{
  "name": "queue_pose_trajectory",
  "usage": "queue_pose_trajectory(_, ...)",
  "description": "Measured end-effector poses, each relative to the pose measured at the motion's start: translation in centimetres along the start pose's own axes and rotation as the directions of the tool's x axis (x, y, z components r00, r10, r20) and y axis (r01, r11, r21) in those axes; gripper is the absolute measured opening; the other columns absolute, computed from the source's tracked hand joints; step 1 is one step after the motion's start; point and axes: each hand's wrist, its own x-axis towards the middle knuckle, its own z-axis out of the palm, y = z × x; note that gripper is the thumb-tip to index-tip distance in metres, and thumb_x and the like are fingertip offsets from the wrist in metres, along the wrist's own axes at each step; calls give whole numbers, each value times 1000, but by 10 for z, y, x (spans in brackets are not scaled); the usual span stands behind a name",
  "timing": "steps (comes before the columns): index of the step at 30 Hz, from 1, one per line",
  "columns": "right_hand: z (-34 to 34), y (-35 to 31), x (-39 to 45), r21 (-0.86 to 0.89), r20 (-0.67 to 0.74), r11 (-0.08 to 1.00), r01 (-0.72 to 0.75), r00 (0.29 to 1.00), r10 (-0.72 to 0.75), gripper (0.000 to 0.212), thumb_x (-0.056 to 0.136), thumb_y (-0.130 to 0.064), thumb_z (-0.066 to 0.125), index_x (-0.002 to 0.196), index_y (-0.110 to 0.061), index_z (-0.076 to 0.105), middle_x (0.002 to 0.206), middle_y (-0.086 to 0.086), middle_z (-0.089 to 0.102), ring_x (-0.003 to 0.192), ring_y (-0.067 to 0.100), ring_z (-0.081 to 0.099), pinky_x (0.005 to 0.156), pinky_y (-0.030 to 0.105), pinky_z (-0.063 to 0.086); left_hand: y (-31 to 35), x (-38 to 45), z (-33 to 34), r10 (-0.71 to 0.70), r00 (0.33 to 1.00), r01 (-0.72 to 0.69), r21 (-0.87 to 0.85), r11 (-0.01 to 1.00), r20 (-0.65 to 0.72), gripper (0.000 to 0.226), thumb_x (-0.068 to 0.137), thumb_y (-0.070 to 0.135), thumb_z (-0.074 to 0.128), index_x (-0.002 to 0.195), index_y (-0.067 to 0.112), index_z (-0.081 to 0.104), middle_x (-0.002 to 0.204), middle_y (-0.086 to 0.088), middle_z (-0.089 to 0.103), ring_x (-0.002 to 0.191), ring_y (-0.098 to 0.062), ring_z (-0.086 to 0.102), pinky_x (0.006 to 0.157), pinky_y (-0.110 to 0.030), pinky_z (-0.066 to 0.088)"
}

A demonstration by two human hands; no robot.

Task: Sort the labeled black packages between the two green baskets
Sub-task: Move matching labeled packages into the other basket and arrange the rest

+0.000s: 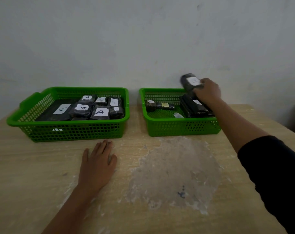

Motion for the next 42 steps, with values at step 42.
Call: queue_pose_trajectory(42,39,-35,-28,-218,488,939,268,863,-133,32,89,-22,53,113,-4,65,112,15,69,97,28,66,86,37,55,0,-2,-1,1,1000,-1,-40,999,-18,53,98,36,31,149,28,18,161,7,11,148,-10,7,121,-42,0)
